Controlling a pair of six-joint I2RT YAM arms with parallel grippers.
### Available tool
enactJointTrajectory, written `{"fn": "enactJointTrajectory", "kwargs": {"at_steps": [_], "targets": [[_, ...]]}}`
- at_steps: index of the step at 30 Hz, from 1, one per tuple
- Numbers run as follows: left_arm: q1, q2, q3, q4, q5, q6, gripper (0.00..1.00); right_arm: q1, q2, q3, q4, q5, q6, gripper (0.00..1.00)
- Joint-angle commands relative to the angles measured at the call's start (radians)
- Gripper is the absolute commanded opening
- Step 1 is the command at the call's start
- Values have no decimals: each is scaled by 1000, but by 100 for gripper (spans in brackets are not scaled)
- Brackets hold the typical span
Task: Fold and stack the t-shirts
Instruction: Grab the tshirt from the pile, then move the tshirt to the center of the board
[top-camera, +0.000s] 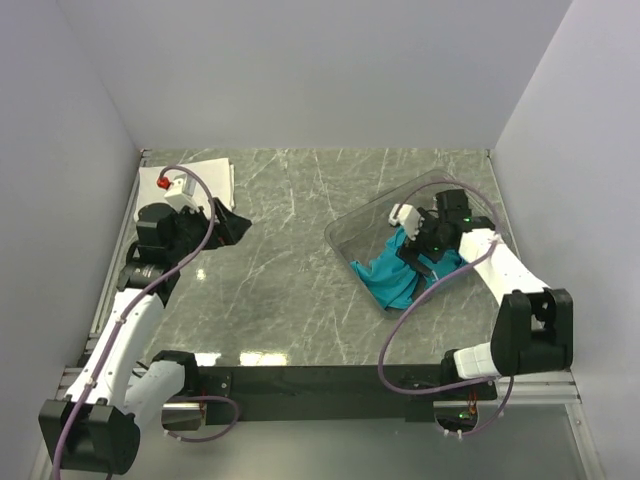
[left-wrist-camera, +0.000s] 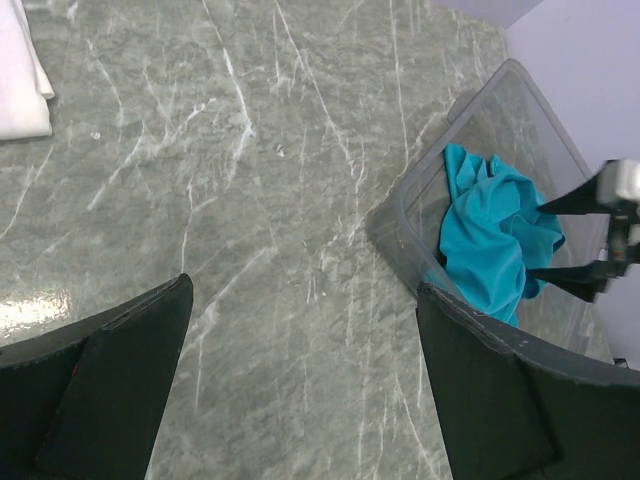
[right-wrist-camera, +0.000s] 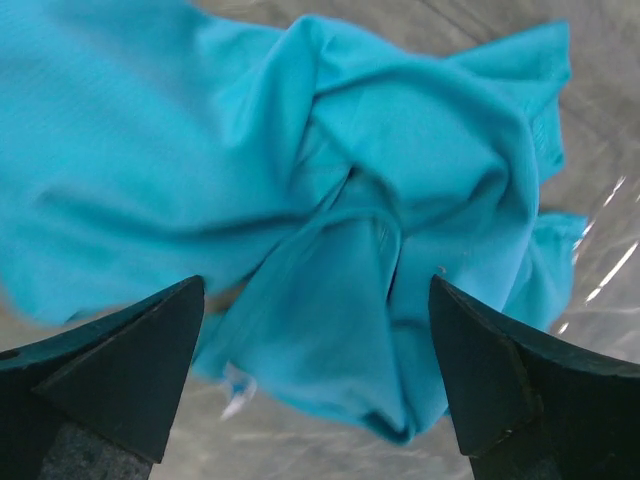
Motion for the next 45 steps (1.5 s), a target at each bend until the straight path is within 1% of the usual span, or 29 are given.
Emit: {"fn": "enactJointTrajectory", "kwargs": {"at_steps": [1,3,6,7,8,9,10,12,13,14,16,17,18,19,20,21,22,23,24,25,26,27,32,33,34,37,40,42,45], "targets": [[-3,-44,14,6,-15,6,100,63,58,-20,167,185,71,96],[-3,-55,18,-13,-19,8,99,81,96,-4,180,205,123,90],[-3,-69,34,-37,-38,21,99,88,145,48,143,175,175,62],[-3,-72,38,-51,-44,26,99,88,147,61,111,143,181,34],[-3,-76,40,-59,-48,31,99,88,139,90,93,112,184,20],[-5,-87,44,-62,-57,32,99,88,124,104,74,83,172,10],[-3,-92,46,-62,-61,31,100,88,78,120,33,17,162,0],[-3,-107,48,-59,-62,26,100,89,35,218,-59,-86,107,0],[-5,-112,49,-54,-67,23,99,91,-1,267,-150,-141,99,0],[-3,-118,54,-48,-71,20,100,91,-14,384,-201,-246,89,0],[-3,-136,64,-37,-84,12,99,107,-31,518,-332,-363,56,0],[-5,-144,69,-28,-91,3,99,120,-35,637,-348,-443,66,0],[-3,-159,78,-22,-96,-2,99,136,-39,692,-352,-469,116,0],[-3,-168,81,-17,-111,-5,99,170,-49,776,-313,-489,158,0],[-3,-187,84,-14,-119,-9,99,196,-61,804,-268,-506,269,0],[-5,-196,93,-16,-128,-9,99,215,-72,825,-219,-516,320,0],[-3,-205,98,-20,-136,-6,99,233,-97,844,-106,-522,376,0],[-3,-214,104,-25,-156,0,99,276,-109,864,-39,-517,440,0],[-3,-228,119,-45,-166,6,99,291,-118,871,27,-503,567,0],[-3,-236,127,-54,-177,11,99,307,-126,900,142,-500,629,0],[-3,-253,138,-63,-209,20,99,327,-123,925,184,-502,734,0],[-3,-262,141,-77,-220,23,99,338,-115,956,216,-496,782,0],[-3,-326,143,-94,-315,50,99,387,-11,1259,375,-497,1050,0],[-3,-332,141,-94,-341,52,99,408,7,1308,393,-487,1075,0],[-3,-339,140,-95,-347,52,99,420,45,1415,424,-461,1100,0],[-3,-351,138,-103,-363,52,100,450,118,1590,496,-401,1212,0],[-3,-352,138,-108,-367,54,99,468,136,1623,594,-368,1260,0],[-3,-354,141,-111,-369,57,99,485,138,1623,588,-353,1237,0],[-3,-359,146,-120,-375,63,99,519,115,1536,525,-344,1174,0]]}}
